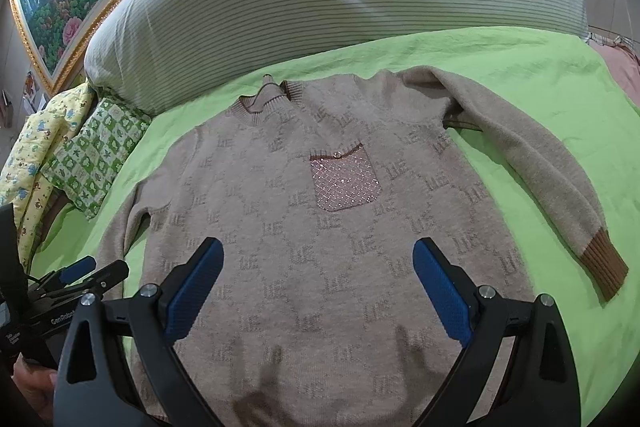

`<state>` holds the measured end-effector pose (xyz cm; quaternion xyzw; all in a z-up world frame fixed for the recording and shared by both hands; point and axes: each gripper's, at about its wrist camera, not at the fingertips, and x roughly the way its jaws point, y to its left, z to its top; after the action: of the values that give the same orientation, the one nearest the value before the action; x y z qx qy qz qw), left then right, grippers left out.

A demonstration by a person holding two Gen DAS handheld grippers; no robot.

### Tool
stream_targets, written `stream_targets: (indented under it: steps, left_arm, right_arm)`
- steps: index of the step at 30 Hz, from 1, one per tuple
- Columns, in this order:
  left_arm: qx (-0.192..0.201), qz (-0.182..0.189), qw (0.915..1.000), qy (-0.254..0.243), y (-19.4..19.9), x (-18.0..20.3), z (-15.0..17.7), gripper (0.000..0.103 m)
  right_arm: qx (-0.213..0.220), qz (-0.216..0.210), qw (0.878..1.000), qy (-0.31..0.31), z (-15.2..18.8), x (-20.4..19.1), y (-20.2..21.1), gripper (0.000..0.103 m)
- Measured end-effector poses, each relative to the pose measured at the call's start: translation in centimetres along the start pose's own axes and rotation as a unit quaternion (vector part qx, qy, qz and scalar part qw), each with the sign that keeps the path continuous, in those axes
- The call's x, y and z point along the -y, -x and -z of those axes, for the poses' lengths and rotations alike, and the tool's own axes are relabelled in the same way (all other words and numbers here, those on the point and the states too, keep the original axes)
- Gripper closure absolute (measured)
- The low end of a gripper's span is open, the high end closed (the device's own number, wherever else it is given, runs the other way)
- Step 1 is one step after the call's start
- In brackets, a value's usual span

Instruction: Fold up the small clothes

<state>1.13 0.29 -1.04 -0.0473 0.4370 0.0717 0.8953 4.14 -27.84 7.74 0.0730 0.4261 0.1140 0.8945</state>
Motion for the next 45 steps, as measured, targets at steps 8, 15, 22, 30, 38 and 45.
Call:
stream_targets:
  steps: [8,15,22,30,38,45]
  left_arm:
    - [0.000,-0.014,0.9999,-0.001,-0.2,0.1,0.0,0.011]
    - [0.016,-0.022,0.9996,0.000,0.2,0.3,-0.1,0.011]
    - [0.019,-0.020,0.9996,0.004,0.4,0.4,0.0,0.011]
    - [0.040,-0.015,0.9991,0.006,1.1,0.7,0.1,0.011]
    - [0.047,-0.004,0.9989,-0.003,1.7,1.3,0.2,0.011]
    - [0.048,-0.001,0.9988,-0.005,2.1,1.5,0.3,0.010]
  right_arm:
    - [-0.004,-0.001,1.000,-0.006,0.2,0.5,0.0,0.007]
    - [0.000,-0.002,1.000,0.007,0.4,0.3,0.2,0.007]
    - [0.000,-0.008,1.000,0.022,0.5,-0.1,-0.1,0.007]
    - [0.029,-0.004,0.998,0.053,1.0,-0.9,0.5,0.007]
    - [0.037,-0.009,0.997,0.074,1.2,-1.6,1.0,0.007]
    - [0.034,-0.014,0.997,0.067,1.3,-1.6,1.2,0.007]
